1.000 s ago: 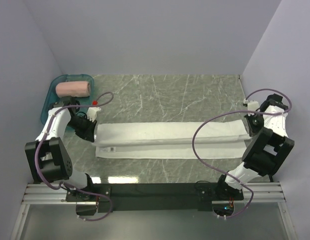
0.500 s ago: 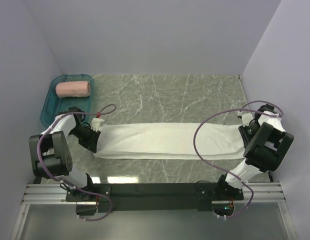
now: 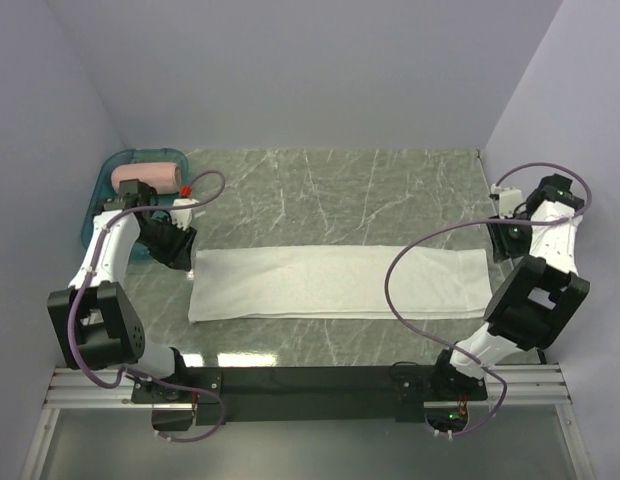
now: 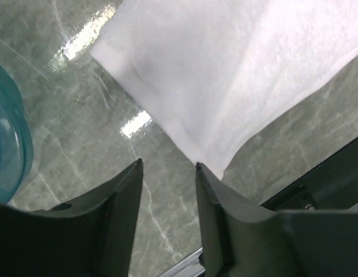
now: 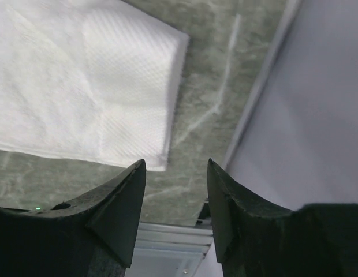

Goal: Roll the towels
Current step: Fold the towel

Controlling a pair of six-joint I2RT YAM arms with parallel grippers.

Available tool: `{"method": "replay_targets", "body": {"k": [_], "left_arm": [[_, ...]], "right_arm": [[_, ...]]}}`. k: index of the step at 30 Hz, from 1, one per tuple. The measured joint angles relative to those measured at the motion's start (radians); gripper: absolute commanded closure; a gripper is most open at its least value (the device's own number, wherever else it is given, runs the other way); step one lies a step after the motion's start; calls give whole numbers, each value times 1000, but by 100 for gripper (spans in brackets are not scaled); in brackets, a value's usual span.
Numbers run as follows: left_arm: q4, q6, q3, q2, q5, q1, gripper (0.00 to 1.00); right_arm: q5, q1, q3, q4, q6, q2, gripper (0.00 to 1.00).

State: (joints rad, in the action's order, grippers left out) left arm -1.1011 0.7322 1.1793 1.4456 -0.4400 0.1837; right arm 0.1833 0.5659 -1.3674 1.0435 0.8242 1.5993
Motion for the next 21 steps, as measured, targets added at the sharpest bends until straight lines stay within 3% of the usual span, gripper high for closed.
{"method": "replay_targets", "body": {"k": [11,13,17,21], "left_arm": [[278,-274,-14,144,74,-158,79],[326,-315,-18,187,108,-190,79],[398,-380,-18,264,187,-214,67],[421,-414,-9,309,256,-211,69]], "right_arm": [[-14,-137,28,-122,-187,184,65],[-38,-137,40,-156,-210,229,66],[-92,-137,48,-211,-241,304,68],[-133,-140,43,-241,-261,339,69]]}}
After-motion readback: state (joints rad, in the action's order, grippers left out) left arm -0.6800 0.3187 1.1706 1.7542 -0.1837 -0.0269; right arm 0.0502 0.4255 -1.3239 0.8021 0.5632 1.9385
